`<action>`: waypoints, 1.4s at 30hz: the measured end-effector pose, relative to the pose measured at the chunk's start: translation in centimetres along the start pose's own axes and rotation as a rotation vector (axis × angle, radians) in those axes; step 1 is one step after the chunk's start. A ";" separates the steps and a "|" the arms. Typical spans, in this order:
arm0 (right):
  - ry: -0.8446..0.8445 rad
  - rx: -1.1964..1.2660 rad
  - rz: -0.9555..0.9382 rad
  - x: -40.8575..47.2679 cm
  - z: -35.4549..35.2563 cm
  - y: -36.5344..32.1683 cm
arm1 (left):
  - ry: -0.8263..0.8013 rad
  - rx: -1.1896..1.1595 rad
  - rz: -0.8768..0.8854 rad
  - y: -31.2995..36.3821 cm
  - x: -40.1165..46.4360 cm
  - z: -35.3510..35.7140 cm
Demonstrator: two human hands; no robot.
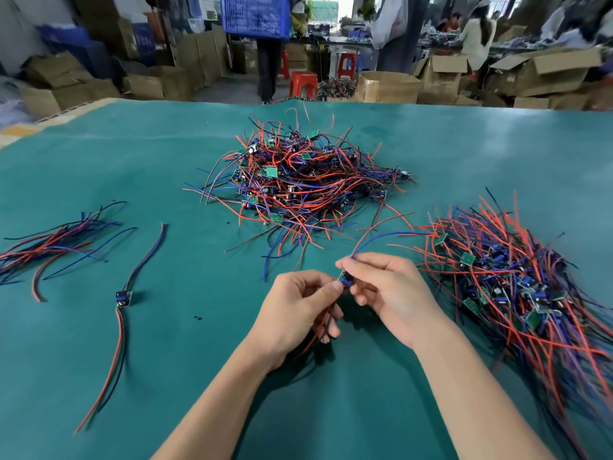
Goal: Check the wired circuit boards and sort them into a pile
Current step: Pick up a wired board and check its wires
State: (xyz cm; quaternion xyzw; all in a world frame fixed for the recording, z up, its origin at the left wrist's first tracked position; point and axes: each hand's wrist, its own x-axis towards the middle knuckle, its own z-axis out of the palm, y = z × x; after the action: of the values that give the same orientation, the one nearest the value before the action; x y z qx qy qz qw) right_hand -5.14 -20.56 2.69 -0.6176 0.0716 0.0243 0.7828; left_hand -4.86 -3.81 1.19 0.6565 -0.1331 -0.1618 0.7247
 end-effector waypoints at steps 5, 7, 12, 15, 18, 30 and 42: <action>0.260 -0.040 -0.102 0.4 -0.7 -0.1 | -0.053 0.092 0.019 0.2 -0.3 0.3; 0.419 -0.028 -0.180 0.8 -1.7 -0.4 | -0.093 0.145 0.015 0.2 -0.4 0.4; 0.680 -0.343 -0.465 1.0 -2.9 -0.4 | -0.173 0.204 0.001 0.1 -0.5 0.4; 0.798 -0.453 -0.528 1.0 -3.4 -0.4 | -0.204 0.233 0.000 0.0 -0.4 0.2; 0.838 -0.430 -0.507 1.2 -4.3 -0.9 | -0.228 0.261 0.002 -0.3 -0.4 0.2; 0.414 0.145 -0.086 0.2 -1.4 -0.8 | -0.011 -0.183 0.008 -0.1 0.3 0.2; 0.171 -0.220 -0.362 -1.2 0.9 -0.6 | -0.102 -0.006 -0.003 0.9 -0.3 0.0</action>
State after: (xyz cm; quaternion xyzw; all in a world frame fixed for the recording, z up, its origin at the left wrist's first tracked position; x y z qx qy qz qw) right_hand -6.20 -19.76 3.62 -0.7018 0.0226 -0.1614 0.6934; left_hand -5.06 -3.62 2.12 0.6455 -0.1684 -0.1963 0.7187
